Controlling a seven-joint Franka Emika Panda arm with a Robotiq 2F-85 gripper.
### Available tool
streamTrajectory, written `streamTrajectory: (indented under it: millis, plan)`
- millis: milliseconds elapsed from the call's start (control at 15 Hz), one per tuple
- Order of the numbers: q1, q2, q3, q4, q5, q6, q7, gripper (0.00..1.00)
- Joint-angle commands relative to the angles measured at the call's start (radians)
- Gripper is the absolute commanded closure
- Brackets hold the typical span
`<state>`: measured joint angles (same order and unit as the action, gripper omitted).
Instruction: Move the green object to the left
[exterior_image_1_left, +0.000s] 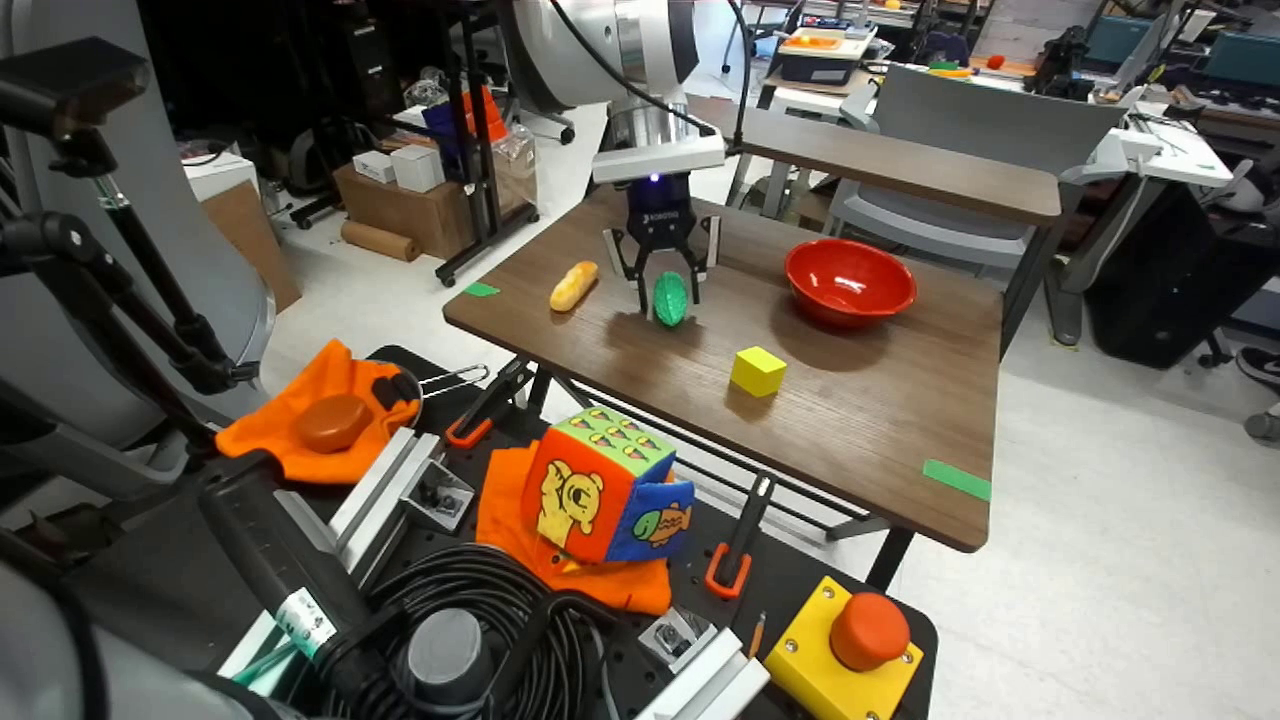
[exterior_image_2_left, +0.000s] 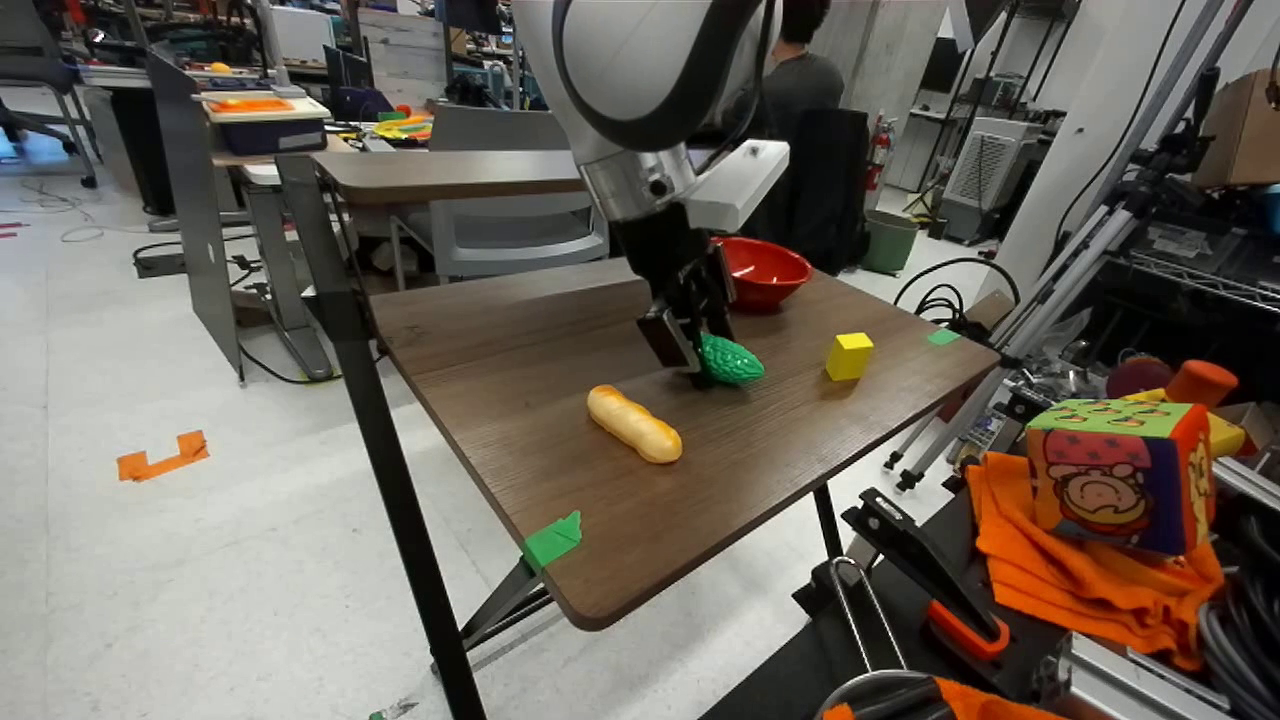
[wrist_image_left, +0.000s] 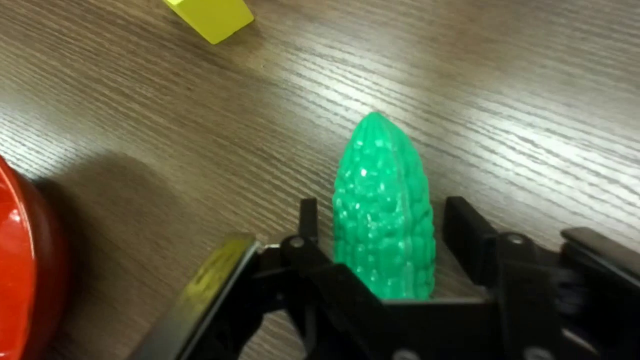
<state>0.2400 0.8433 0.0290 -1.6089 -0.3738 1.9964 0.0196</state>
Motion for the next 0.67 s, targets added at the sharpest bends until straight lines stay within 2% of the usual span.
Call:
streamTrajectory:
  millis: [0, 133, 400, 600]
  plan:
    - [0.02, 0.035, -0.013, 0.081, -0.017, -0.099, -0.022, 0.64]
    - [0.011, 0.039, 0.0, 0.122, 0.002, -0.131, -0.038, 0.79]
    - [0.017, 0.067, 0.01, 0.264, 0.017, -0.176, -0.052, 0.79]
    - [0.046, 0.141, 0.01, 0.425, 0.023, -0.243, -0.031, 0.79]
